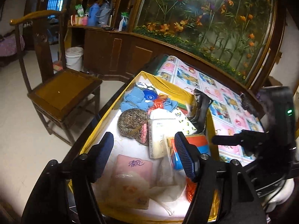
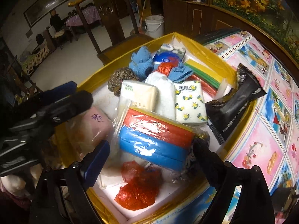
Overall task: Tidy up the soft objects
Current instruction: 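Carry both soaps over the white box and open both tools to drop them, then withdraw both open tools from the box toward the table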
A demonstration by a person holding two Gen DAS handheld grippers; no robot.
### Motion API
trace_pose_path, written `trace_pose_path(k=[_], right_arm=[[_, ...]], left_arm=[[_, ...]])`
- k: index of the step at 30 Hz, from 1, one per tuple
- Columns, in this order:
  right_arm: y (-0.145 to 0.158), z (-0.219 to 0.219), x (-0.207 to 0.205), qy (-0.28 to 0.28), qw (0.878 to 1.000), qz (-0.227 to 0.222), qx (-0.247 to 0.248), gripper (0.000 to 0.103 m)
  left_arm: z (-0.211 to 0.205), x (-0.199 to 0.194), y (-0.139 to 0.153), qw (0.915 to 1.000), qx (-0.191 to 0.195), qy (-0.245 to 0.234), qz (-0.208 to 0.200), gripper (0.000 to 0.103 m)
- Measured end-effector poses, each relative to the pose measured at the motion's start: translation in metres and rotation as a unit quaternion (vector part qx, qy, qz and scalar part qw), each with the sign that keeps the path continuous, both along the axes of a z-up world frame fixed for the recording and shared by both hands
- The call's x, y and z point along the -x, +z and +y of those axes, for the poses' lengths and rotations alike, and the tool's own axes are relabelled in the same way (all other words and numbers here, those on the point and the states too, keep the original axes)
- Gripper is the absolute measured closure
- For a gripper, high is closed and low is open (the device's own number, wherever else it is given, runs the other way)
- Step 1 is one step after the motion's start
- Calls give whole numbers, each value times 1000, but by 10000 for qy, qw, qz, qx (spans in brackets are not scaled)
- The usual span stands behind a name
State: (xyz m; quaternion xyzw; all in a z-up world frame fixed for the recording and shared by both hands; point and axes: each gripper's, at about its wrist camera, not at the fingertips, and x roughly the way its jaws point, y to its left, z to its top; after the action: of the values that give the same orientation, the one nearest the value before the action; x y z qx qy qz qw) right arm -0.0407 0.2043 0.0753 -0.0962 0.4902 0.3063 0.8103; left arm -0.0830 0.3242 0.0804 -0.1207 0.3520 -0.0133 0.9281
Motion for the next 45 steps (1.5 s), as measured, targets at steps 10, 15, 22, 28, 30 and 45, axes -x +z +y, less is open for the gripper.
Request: trace_pose_path(k=[10, 15, 22, 28, 30, 45], right_arm=[[20, -46, 39, -360, 9975, -353, -491, 8], [21, -76, 52, -614, 9946, -314, -782, 7], [17, -109, 62, -897, 9904, -169, -1038, 7], [18, -134, 69, -1051, 9870, -181, -1204, 7], [18, -143, 72, -1098, 9858, -186, -1256, 7], [22, -234, 101, -1713, 9704, -588, -1598, 6]], left_arm=[[-26, 8, 6, 9964, -787, 284, -96, 35], [-34, 14, 10, 9948, -946, 353, -165, 27], [-56, 19, 17, 9929, -1152, 250, -185, 27], [-78, 21, 20, 9910, -1319, 125, -179, 27], [-85, 21, 21, 9903, -1375, 85, -187, 27], [-142, 78, 112, 9536, -1207, 365, -2733, 18]])
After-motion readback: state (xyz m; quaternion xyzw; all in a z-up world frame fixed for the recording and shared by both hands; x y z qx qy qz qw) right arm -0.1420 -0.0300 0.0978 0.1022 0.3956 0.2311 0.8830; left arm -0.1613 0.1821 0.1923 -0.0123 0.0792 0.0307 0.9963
